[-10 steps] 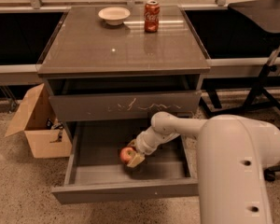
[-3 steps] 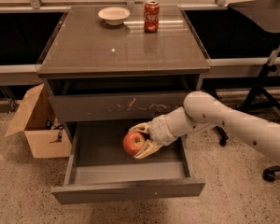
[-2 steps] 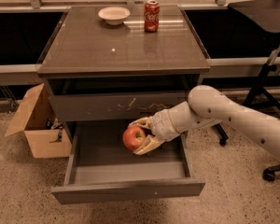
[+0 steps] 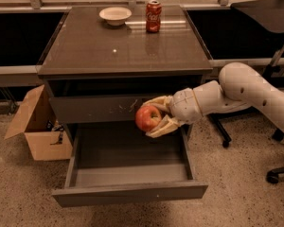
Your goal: Pick apple from middle drawer and place on counter
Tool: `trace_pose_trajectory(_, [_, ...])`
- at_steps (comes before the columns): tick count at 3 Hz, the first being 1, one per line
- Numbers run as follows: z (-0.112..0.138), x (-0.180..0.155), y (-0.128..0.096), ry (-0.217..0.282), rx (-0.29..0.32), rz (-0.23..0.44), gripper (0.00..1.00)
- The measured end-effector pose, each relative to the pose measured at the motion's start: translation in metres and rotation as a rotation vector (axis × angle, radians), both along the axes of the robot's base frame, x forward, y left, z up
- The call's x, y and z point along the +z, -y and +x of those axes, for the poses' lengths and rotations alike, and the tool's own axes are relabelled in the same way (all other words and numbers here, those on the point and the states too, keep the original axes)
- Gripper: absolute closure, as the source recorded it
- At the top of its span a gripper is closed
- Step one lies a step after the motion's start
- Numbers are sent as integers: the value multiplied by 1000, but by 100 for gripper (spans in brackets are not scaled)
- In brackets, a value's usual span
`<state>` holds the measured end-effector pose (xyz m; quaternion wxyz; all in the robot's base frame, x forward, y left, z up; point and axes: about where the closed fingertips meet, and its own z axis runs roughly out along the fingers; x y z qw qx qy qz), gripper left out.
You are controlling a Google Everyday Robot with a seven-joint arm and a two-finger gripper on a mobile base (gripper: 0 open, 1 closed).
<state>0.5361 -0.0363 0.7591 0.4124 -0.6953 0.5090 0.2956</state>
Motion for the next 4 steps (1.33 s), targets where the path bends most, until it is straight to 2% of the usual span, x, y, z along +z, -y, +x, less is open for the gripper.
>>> trace_pose_trajectory(1, [18, 38, 21, -13, -3, 50, 100])
trace_pose_trajectory(2, [17, 36, 19, -16, -2, 49, 100])
trace_pose_trajectory(3, [27, 52, 21, -25, -14, 76, 100])
trace_pose_trajectory(4, [46, 86, 30, -27, -49, 99, 100])
